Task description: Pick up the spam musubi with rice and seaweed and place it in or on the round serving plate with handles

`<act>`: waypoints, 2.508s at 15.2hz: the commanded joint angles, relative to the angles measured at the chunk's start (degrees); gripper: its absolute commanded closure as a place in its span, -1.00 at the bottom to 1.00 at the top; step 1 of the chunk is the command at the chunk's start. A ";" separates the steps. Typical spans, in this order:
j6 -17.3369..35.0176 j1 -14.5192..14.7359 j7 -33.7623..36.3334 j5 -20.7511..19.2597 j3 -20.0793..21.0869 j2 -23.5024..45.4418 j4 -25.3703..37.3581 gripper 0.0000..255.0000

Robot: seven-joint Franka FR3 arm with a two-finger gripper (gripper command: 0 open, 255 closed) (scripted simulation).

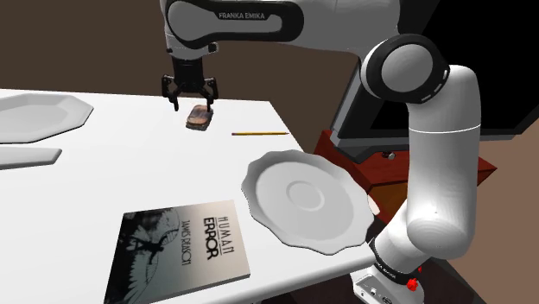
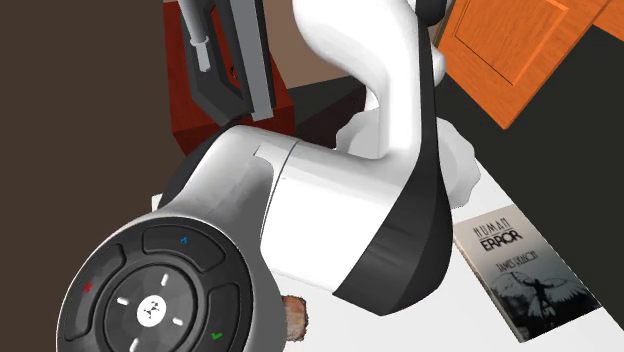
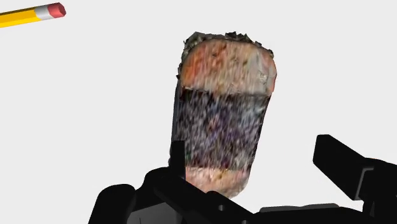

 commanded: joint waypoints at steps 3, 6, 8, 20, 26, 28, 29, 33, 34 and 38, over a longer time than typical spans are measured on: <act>0.13 -0.04 0.00 0.00 0.00 -0.03 -0.14 -1.00; 0.13 -0.04 0.00 0.00 0.00 -0.03 -0.14 1.00; 0.14 -0.03 0.01 0.00 0.00 -0.04 -0.16 1.00; -4.79 -1.81 12.22 3.50 -3.17 0.25 4.74 -1.00; -0.94 -2.89 13.94 4.11 -3.55 -0.66 -0.14 -1.00; 0.68 -3.13 14.04 4.11 -3.58 -0.82 -1.95 -1.00; 1.14 -3.20 14.06 4.11 -3.59 -0.85 -2.44 -1.00; 1.14 -3.20 14.06 4.11 -3.59 -0.85 -2.44 -1.00; 1.14 -3.20 14.06 4.11 -3.59 -0.85 -2.44 -1.00; 1.15 -3.20 14.06 4.11 -3.59 -0.85 -2.44 1.00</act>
